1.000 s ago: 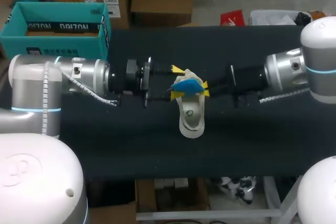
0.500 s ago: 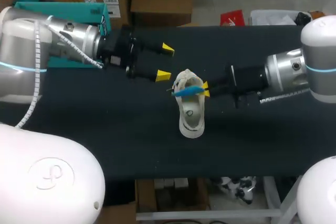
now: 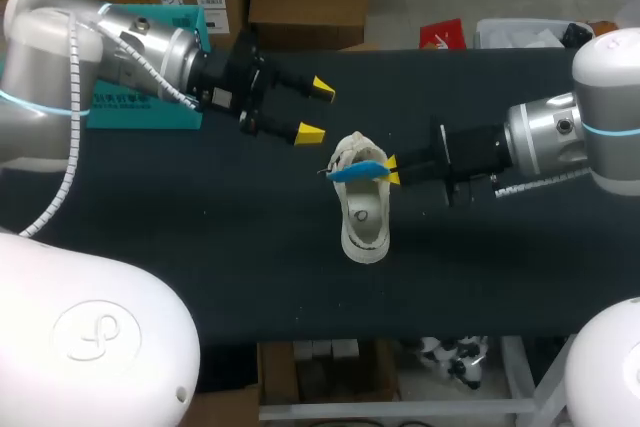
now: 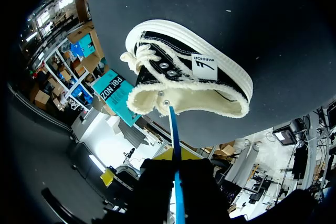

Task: Open the shoe tongue, take the insole out of the shoe, put the insole back into the shoe, and pack the shoe into the shoebox

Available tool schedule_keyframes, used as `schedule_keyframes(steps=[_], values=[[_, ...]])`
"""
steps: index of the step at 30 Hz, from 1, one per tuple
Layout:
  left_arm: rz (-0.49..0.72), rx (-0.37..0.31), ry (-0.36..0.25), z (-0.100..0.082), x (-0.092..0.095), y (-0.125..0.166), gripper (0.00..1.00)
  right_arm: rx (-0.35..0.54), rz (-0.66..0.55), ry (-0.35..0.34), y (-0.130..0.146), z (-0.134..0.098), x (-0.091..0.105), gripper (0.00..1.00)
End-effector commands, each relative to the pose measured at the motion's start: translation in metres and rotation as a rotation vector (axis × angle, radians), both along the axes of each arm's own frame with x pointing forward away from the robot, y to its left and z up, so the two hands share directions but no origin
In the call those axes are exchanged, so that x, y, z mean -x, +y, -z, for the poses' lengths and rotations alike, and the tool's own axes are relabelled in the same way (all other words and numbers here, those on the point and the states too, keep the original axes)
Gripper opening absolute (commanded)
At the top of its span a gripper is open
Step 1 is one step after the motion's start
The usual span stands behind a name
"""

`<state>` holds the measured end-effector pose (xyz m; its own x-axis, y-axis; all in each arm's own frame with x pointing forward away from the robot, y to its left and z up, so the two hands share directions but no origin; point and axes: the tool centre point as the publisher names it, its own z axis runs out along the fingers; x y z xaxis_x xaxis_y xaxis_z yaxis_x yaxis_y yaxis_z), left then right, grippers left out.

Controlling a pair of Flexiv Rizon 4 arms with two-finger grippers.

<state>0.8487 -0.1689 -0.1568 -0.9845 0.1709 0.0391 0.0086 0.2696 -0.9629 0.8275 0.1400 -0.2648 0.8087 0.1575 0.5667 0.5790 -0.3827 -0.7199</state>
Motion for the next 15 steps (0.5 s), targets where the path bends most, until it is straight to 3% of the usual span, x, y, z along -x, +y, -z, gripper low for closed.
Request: schedule_keyframes(steps=[1, 4, 6, 8, 9, 11, 15], values=[[0.153, -0.003, -0.067, -0.001, 0.003, -0.011, 1.00, -0.004, -0.002, 0.000, -0.002, 0.000, 0.001, 0.00], [0.320, 0.007, -0.141, -0.004, 0.002, -0.008, 1.00, -0.047, -0.040, 0.010, -0.006, -0.002, 0.001, 0.00], [0.436, 0.010, -0.181, -0.004, -0.002, -0.002, 1.00, -0.034, -0.050, 0.063, -0.008, -0.003, 0.003, 0.00], [0.481, -0.004, -0.217, -0.006, -0.011, 0.002, 1.00, -0.067, -0.076, 0.077, -0.009, -0.004, 0.004, 0.00], [0.494, -0.004, -0.210, -0.007, -0.015, 0.006, 1.00, -0.052, -0.080, 0.125, -0.010, -0.003, 0.004, 0.00], [0.535, -0.021, -0.267, -0.007, -0.021, 0.011, 1.00, -0.069, -0.103, 0.125, -0.009, -0.003, 0.005, 0.00], [0.624, -0.039, -0.307, -0.006, -0.027, 0.022, 1.00, -0.047, -0.107, 0.158, -0.008, -0.003, 0.008, 0.00]])
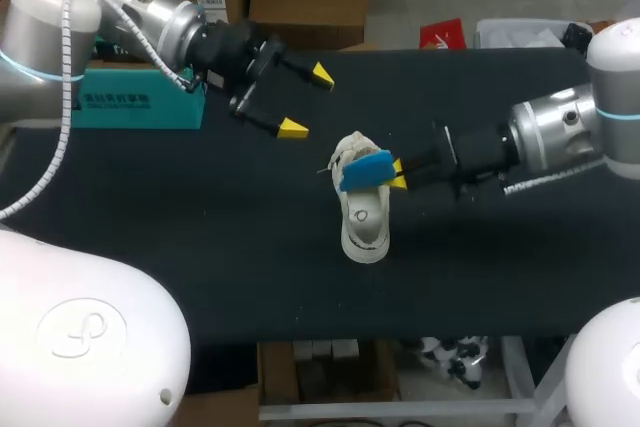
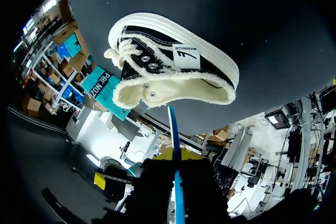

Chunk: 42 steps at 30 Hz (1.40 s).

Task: Open the shoe tongue, take the insole out of the shoe, put the insole back into the shoe, and pack the shoe into the shoebox

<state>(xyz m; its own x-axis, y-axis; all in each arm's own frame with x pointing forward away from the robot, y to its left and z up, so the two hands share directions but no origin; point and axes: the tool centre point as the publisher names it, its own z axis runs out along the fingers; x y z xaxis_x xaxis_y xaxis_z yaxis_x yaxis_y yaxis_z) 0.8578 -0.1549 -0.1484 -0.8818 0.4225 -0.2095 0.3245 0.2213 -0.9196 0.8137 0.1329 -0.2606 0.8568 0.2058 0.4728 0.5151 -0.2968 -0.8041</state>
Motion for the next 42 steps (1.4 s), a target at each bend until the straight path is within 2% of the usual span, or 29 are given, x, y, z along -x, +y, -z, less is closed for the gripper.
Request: schedule_keyframes(steps=[1, 5, 10, 18, 29, 42], values=[[0.351, -0.098, -0.064, 0.004, -0.020, 0.007, 1.00, 0.004, -0.018, 0.033, 0.000, 0.002, -0.006, 0.00], [0.443, -0.143, -0.093, 0.012, -0.024, 0.008, 1.00, 0.031, -0.028, 0.021, 0.000, 0.003, -0.004, 0.00], [0.524, -0.179, -0.075, 0.023, -0.032, 0.007, 1.00, 0.053, -0.075, 0.019, 0.005, 0.004, 0.002, 0.00], [0.619, -0.216, -0.087, 0.037, -0.032, 0.009, 1.00, 0.052, -0.101, 0.024, 0.010, 0.007, 0.011, 0.00], [0.670, -0.240, -0.089, 0.046, -0.031, 0.016, 1.00, 0.059, -0.149, 0.008, 0.016, 0.012, 0.028, 0.00], [0.657, -0.229, -0.087, 0.047, -0.032, 0.019, 1.00, 0.041, -0.155, 0.011, 0.018, 0.013, 0.027, 0.00]])
